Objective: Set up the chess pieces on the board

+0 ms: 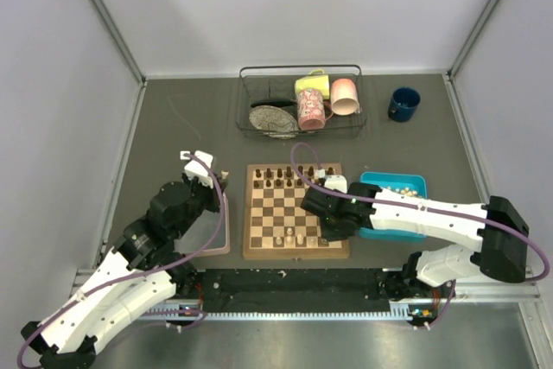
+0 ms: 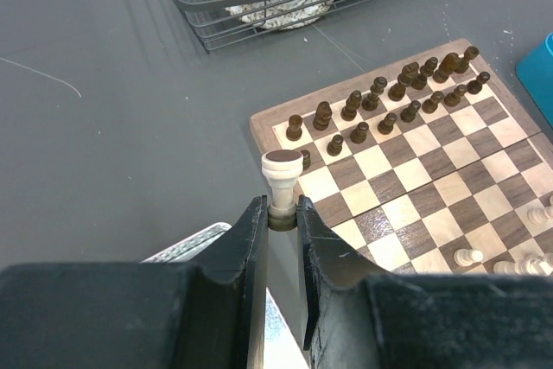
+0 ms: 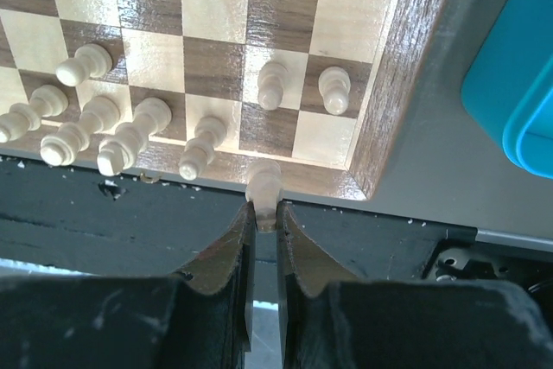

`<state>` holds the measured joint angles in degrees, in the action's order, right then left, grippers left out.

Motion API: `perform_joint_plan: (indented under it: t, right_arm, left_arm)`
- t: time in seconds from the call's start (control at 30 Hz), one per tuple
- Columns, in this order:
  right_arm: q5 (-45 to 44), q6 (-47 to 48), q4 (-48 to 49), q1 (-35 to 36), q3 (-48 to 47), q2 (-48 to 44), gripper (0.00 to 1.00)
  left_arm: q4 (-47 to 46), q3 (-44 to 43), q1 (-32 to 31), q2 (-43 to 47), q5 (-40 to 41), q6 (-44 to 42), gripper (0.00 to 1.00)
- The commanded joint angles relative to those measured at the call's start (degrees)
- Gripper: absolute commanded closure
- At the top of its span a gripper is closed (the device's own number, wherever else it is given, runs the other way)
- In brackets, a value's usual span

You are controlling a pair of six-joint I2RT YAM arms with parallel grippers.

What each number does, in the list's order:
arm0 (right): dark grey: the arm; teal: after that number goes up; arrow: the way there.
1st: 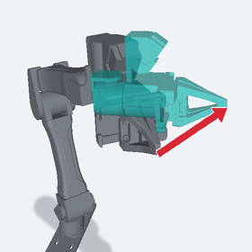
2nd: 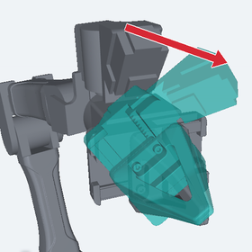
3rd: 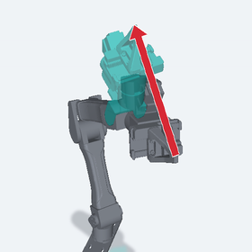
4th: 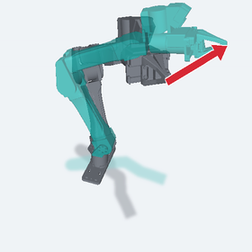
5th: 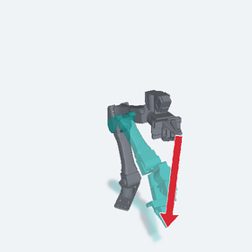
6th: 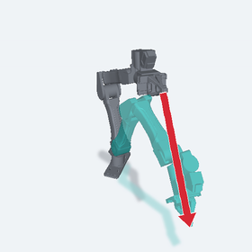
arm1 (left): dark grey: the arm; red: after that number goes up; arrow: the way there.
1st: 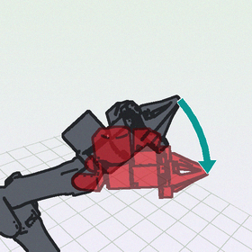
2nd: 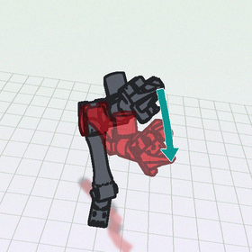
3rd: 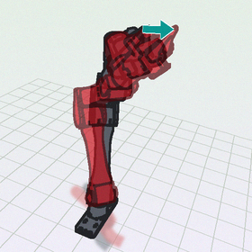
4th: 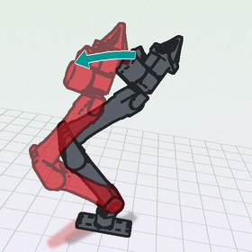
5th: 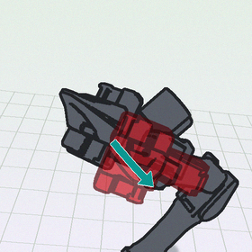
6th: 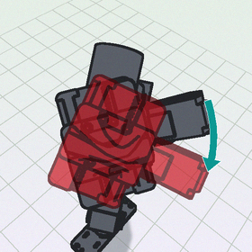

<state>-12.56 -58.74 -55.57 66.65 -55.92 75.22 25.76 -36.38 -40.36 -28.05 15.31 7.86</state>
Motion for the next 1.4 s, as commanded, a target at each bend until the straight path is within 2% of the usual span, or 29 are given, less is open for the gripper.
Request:
perform_joint_plan:
  t: [0.0,1.37]
  right_arm:
    - [-0.3,-0.1,1.9,0.8,-2.2,2.1,1.0]
    - [-1.8,-2.0,4.2,0.8,-0.1,7.8,1.0]
  left_arm:
    - [-1.9,0.3,0.4,0.5,-0.9,1.0,1.0]
    - [-2.8,1.2,0.4,0.6,-2.1,0.9,1.0]
